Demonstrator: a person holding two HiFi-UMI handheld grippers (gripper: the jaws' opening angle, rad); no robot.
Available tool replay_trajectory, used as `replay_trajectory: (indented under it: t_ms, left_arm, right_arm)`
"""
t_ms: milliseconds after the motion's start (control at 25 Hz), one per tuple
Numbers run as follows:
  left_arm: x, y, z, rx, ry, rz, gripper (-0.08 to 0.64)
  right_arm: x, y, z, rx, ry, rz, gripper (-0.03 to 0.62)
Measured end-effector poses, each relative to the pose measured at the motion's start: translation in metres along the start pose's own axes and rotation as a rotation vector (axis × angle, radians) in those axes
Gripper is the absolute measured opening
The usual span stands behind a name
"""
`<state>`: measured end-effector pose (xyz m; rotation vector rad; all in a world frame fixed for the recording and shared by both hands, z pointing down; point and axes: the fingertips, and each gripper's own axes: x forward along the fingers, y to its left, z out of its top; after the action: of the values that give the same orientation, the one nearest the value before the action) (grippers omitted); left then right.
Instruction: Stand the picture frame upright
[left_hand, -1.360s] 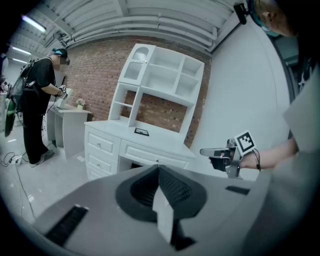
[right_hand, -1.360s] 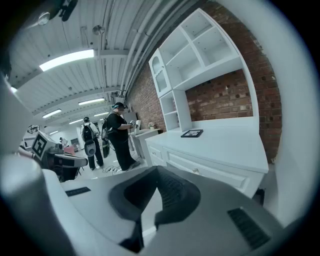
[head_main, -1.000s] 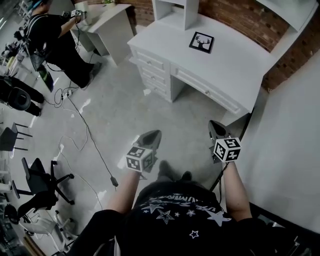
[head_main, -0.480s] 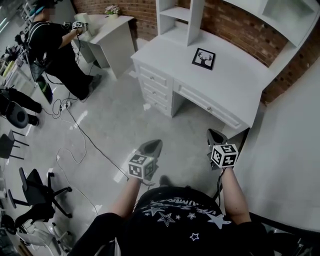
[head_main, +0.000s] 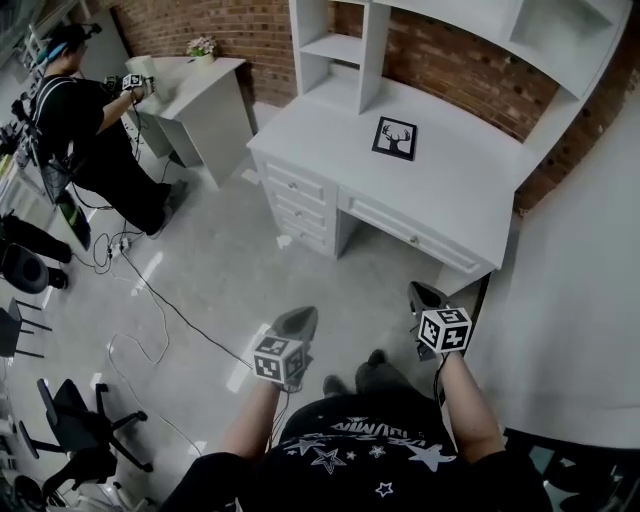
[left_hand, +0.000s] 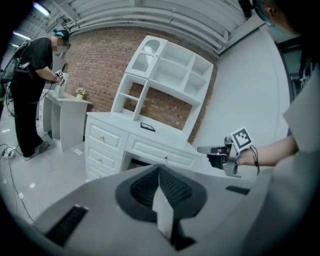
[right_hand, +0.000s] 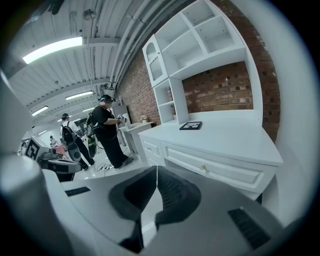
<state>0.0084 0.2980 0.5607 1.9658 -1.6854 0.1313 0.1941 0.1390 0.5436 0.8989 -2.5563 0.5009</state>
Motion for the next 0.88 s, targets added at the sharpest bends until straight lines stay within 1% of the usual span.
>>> replay_trajectory:
  t_ms: [120, 240, 400, 480, 600, 720, 880]
  left_arm:
    - [0.006, 0.01, -0.001, -0.023, 0.002, 0.018, 0.018]
    - [0.01, 0.021, 0.005, -0.044, 0.002, 0.051, 0.018]
    - [0.022, 0.027, 0.02, -0.015, 0.001, 0.073, 0.018]
    - [0.033, 0.03, 0.031, 0.0, 0.005, 0.081, 0.018]
    - [0.05, 0.044, 0.045, 0.014, 0.015, 0.092, 0.018]
    - [0.072, 0.064, 0.058, -0.001, 0.018, 0.127, 0.018]
    - [0.112, 0.073, 0.092, -0.01, 0.003, 0.137, 0.018]
  right_arm:
    - [0.015, -0.008, 0.001, 0.001, 0.019, -0.005, 0.015]
    - [0.036, -0.012, 0.009, 0.003, 0.027, 0.016, 0.015]
    - [0.069, -0.024, 0.029, 0.023, 0.014, 0.047, 0.015]
    - [0.087, -0.034, 0.042, 0.035, 0.01, 0.071, 0.015]
    - [0.118, -0.048, 0.061, 0.017, 0.009, 0.097, 0.015]
    - [0.145, -0.07, 0.074, 0.029, 0.019, 0.094, 0.015]
    - [0.171, -0.103, 0.099, 0.041, 0.008, 0.083, 0.015]
